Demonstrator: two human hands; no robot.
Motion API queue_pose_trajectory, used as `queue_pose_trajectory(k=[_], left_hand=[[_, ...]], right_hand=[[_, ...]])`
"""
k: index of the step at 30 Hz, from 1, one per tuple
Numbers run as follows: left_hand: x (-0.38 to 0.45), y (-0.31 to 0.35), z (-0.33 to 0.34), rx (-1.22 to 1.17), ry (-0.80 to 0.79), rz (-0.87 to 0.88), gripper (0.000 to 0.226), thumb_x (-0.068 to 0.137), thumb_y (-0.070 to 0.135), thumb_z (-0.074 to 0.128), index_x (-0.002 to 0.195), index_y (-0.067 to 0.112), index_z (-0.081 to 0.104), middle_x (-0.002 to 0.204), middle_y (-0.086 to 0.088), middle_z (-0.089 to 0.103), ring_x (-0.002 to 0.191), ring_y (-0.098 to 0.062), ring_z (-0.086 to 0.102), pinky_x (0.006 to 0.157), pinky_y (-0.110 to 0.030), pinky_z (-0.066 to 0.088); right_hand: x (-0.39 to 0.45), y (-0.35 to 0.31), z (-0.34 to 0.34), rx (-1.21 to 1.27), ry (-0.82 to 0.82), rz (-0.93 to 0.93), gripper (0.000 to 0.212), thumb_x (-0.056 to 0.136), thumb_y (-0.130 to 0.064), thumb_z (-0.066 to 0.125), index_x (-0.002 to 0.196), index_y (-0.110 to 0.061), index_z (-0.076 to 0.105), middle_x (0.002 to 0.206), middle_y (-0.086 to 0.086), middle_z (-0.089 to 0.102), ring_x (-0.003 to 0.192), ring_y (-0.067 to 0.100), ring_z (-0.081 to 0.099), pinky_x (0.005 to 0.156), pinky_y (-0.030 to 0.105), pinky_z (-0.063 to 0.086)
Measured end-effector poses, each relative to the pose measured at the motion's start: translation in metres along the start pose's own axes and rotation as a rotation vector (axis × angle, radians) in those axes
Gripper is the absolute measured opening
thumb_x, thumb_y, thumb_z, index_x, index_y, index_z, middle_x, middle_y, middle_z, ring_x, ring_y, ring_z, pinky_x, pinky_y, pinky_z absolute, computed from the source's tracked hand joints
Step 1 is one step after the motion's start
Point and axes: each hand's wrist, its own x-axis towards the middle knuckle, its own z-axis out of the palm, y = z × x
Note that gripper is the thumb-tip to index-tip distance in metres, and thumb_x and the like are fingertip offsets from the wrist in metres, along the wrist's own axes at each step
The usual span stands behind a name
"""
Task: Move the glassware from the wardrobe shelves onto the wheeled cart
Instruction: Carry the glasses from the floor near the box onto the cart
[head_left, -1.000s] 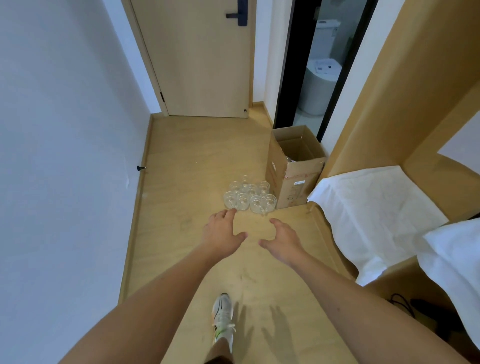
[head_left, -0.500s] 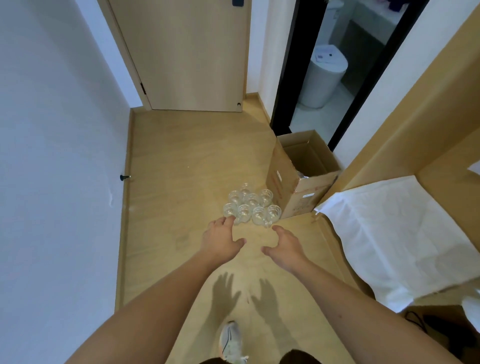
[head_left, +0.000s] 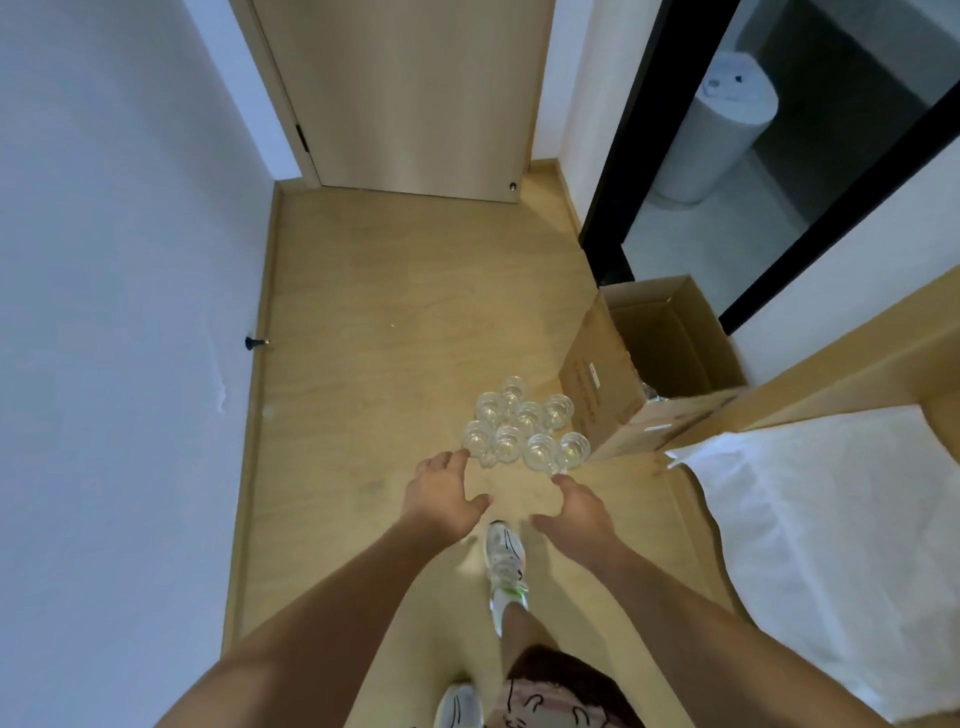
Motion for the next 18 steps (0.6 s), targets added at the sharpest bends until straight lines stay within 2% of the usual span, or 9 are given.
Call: queue_pose_trajectory(k=[2, 9, 12, 18], left_hand=[[0.024, -0.002, -0.001, 0.007, 0.011, -0.025, 0.076, 0.089, 0.051, 0.067, 0.151, 0.017, 0.039, 0.152, -0.007, 0.045, 0.139, -0.029, 0.038, 0.113, -0.039, 0.036], [0.106, -0.004, 0.010, -0.065, -0.059, -0.163, 0.074, 0.091, 0.046, 0.066, 0.152, 0.015, 0.038, 0.153, -0.008, 0.045, 0.140, -0.030, 0.037, 0.112, -0.038, 0.034], [0.133, -0.006, 0.021, -0.118, -0.042, -0.224, 0.071, 0.091, 0.041, 0.071, 0.149, 0.010, 0.044, 0.146, -0.012, 0.052, 0.136, -0.032, 0.043, 0.110, -0.036, 0.036], [0.184, -0.019, 0.055, -0.183, -0.088, -0.313, 0.068, 0.091, 0.039, 0.071, 0.147, 0.010, 0.046, 0.146, -0.012, 0.052, 0.138, -0.029, 0.041, 0.107, -0.027, 0.026]], right_hand=[[0.027, -0.005, -0.003, -0.002, -0.030, -0.003, 0.075, 0.086, -0.040, 0.073, 0.150, -0.018, 0.041, 0.148, 0.007, 0.050, 0.135, 0.025, 0.048, 0.103, 0.030, 0.041], [0.121, -0.009, -0.010, 0.004, -0.177, 0.077, 0.077, 0.088, -0.039, 0.070, 0.153, -0.019, 0.037, 0.149, 0.009, 0.048, 0.136, 0.027, 0.047, 0.106, 0.033, 0.040], [0.159, -0.009, -0.005, 0.009, -0.225, 0.120, 0.074, 0.088, -0.037, 0.070, 0.153, -0.018, 0.038, 0.147, 0.011, 0.051, 0.135, 0.029, 0.048, 0.104, 0.033, 0.041], [0.224, -0.004, 0.020, 0.064, -0.262, 0.184, 0.072, 0.088, -0.036, 0.071, 0.151, -0.017, 0.041, 0.146, 0.011, 0.052, 0.136, 0.029, 0.047, 0.107, 0.035, 0.040]])
